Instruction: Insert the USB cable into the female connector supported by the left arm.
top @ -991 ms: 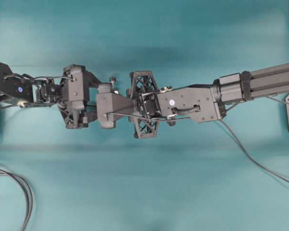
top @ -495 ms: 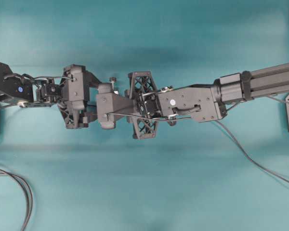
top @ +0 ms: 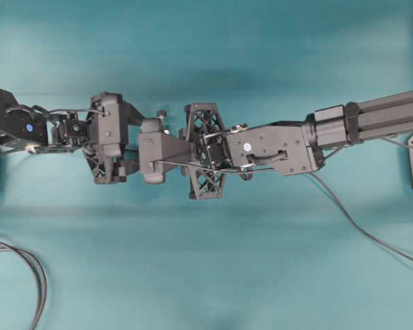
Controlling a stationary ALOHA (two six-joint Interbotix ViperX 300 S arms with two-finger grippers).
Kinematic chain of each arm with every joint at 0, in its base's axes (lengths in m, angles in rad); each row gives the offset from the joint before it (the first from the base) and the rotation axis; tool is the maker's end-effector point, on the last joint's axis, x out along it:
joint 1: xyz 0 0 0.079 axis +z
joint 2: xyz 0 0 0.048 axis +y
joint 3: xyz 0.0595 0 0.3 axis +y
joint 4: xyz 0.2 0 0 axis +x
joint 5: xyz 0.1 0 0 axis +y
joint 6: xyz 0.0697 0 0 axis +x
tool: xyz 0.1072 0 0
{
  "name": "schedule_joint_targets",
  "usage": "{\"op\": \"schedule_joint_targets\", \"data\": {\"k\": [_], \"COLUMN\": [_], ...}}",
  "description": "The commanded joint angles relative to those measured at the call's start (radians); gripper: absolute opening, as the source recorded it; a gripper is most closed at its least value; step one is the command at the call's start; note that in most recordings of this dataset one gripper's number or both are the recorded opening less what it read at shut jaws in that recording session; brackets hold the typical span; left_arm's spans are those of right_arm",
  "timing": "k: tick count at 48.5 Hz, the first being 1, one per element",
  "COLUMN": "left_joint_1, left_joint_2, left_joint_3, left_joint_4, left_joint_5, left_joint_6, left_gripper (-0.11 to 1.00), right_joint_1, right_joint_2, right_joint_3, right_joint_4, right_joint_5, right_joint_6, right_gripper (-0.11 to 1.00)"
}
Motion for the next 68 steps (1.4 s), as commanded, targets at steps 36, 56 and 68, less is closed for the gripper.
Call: {"op": "schedule_joint_targets", "data": {"k": [36,56,68], "left_joint_1": [0.008,0.008,0.003], "left_joint_2": [-0.006,-0.005,-0.006], "left_joint_3": [-0.02,-0.028,-0.034], "left_joint_4": [0.002,0.002,0.002], "left_joint_5": [0.0,0.005,0.048], "left_joint_6": [0.009,0.009,0.011], "left_gripper": [0.93,0.93,0.93], "right_joint_1": [-0.012,-0.012,-0.002], "right_joint_2": [-0.015,-0.012,-0.012], "right_joint_3": [-0.043,-0.046,-0.066], "right_joint_4": [-0.005,-0.005,-0.003], "right_joint_5": [-0.005,0.0,0.087], "right_joint_6": [0.086,0.095,0.089], "right_gripper": [0.22,0.22,0.22]}}
